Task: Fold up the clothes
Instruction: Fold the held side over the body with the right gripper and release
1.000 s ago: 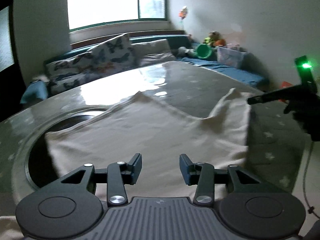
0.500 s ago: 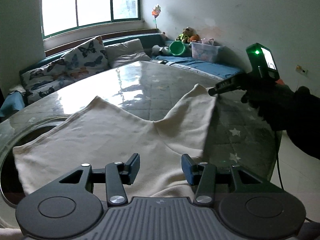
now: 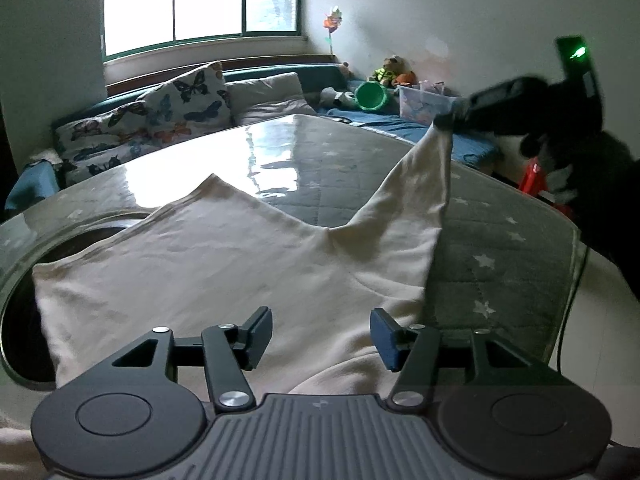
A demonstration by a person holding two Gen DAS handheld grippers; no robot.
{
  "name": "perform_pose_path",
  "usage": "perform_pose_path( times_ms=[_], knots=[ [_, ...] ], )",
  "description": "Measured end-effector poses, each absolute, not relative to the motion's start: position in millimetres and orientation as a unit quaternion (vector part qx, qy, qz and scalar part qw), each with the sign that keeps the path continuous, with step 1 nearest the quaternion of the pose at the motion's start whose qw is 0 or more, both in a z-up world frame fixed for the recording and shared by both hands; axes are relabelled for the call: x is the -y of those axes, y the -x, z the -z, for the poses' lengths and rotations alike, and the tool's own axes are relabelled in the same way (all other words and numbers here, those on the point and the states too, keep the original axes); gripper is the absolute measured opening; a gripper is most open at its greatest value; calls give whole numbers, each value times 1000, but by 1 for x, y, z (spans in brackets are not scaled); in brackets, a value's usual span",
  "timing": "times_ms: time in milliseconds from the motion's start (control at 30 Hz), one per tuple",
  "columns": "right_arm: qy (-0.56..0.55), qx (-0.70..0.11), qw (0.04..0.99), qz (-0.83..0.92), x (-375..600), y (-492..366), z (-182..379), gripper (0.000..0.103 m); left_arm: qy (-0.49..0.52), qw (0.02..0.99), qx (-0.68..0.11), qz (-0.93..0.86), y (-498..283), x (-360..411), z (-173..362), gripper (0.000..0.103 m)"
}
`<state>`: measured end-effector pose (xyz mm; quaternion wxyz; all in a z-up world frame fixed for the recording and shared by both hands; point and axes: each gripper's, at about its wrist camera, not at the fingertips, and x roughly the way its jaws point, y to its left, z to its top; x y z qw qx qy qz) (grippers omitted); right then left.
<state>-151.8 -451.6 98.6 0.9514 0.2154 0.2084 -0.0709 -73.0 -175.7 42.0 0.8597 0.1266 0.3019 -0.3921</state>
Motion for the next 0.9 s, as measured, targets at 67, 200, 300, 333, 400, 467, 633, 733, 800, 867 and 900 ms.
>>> perform_pose_path(
  times_ms=[67,200,300,333,400,467,633,733,800,867,900],
  knots=[
    [-213,-197,956,43,438,156,-111,5,-122,863,-303,386,72,170,-42,59],
    [-202,-175,964,-15,403,162,-131,5,-103,869,-309,373,68,154,-41,62],
    [-195,-163,965,-66,373,165,-142,5,-92,873,-313,363,66,143,-40,62],
    [-191,-161,964,-87,360,165,-145,5,-90,874,-314,359,66,140,-39,62],
    [-178,-160,963,-121,337,163,-147,5,-82,876,-317,355,65,134,-38,63],
    [-164,-168,960,-150,316,160,-146,5,-75,877,-318,352,65,129,-37,65],
    [-131,-217,944,-213,266,156,-124,14,-68,878,-326,345,66,123,-34,66],
    [-115,-239,938,-225,258,163,-116,23,-69,877,-330,343,66,120,-31,66],
    [-97,-250,940,-210,263,169,-112,30,-68,877,-332,340,65,119,-30,67],
    [-81,-263,942,-190,272,174,-106,32,-65,878,-334,338,63,117,-30,67],
    [-76,-271,943,-178,278,174,-103,32,-63,878,-334,338,62,117,-31,67]
  ],
)
